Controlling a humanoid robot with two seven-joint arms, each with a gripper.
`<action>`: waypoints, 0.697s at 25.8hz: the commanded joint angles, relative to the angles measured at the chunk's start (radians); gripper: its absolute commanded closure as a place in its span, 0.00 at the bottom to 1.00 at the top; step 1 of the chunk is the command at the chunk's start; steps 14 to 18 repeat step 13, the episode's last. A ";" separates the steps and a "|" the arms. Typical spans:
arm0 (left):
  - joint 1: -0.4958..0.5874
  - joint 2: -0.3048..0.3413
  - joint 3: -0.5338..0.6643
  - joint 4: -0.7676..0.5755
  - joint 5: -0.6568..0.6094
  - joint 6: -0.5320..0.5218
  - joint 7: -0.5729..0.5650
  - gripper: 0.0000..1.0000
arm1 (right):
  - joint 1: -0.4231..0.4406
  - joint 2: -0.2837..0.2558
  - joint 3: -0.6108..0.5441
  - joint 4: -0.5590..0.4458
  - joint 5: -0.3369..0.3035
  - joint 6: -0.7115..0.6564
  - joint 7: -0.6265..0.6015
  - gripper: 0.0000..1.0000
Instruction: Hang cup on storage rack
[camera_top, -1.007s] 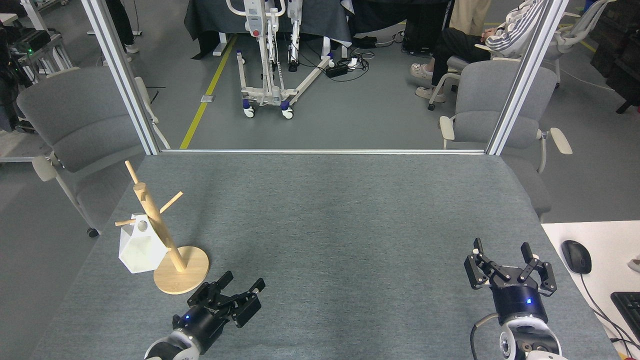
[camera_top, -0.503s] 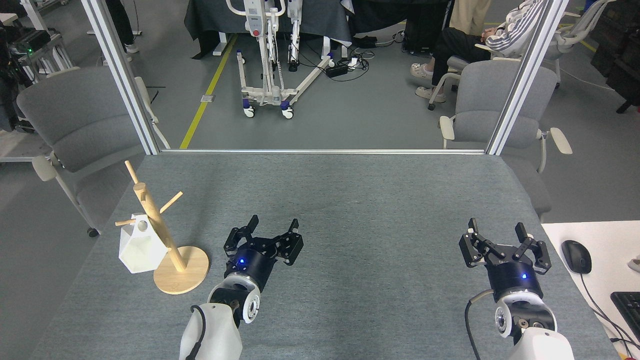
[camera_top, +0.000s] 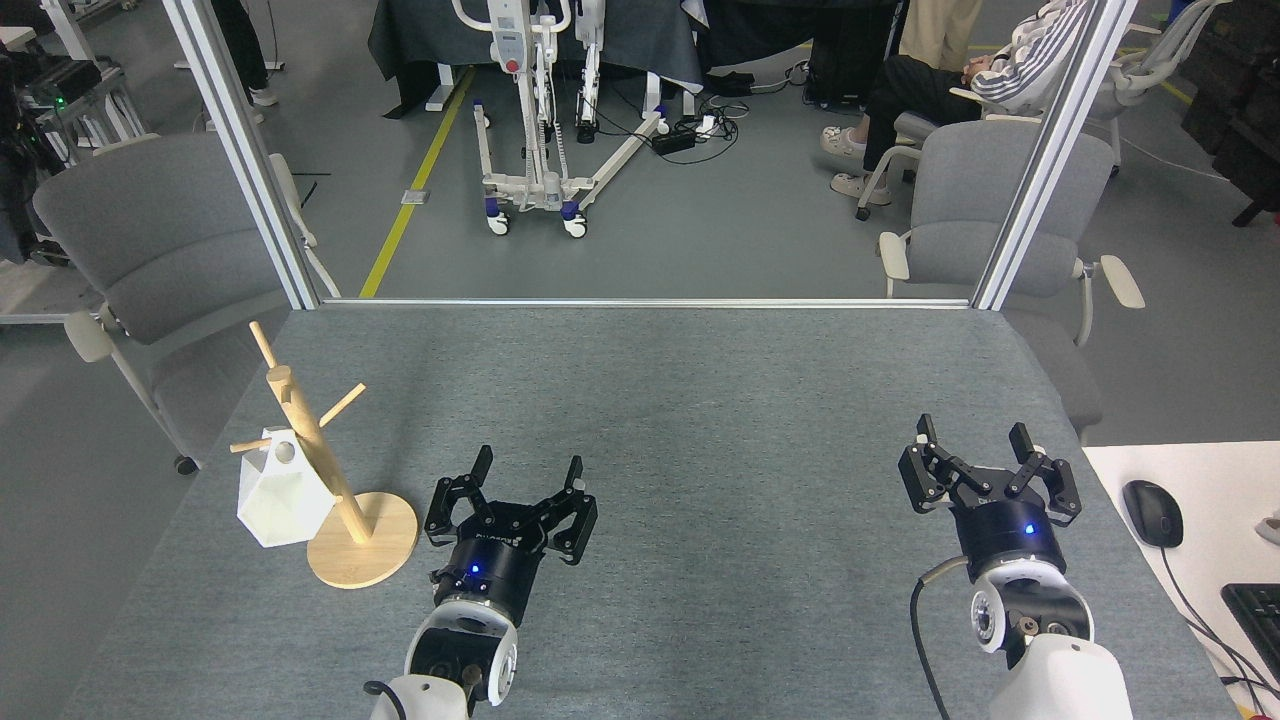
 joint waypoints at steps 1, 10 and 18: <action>-0.016 -0.001 0.001 0.015 -0.004 0.006 -0.005 0.03 | 0.056 0.040 0.001 -0.052 0.001 0.001 0.000 0.01; -0.039 -0.011 -0.004 0.013 -0.001 0.004 -0.014 0.03 | 0.139 0.126 0.001 -0.127 -0.002 0.002 0.000 0.01; -0.039 -0.010 -0.003 0.012 -0.001 0.004 -0.014 0.03 | 0.091 0.116 0.001 -0.074 -0.002 -0.001 0.000 0.01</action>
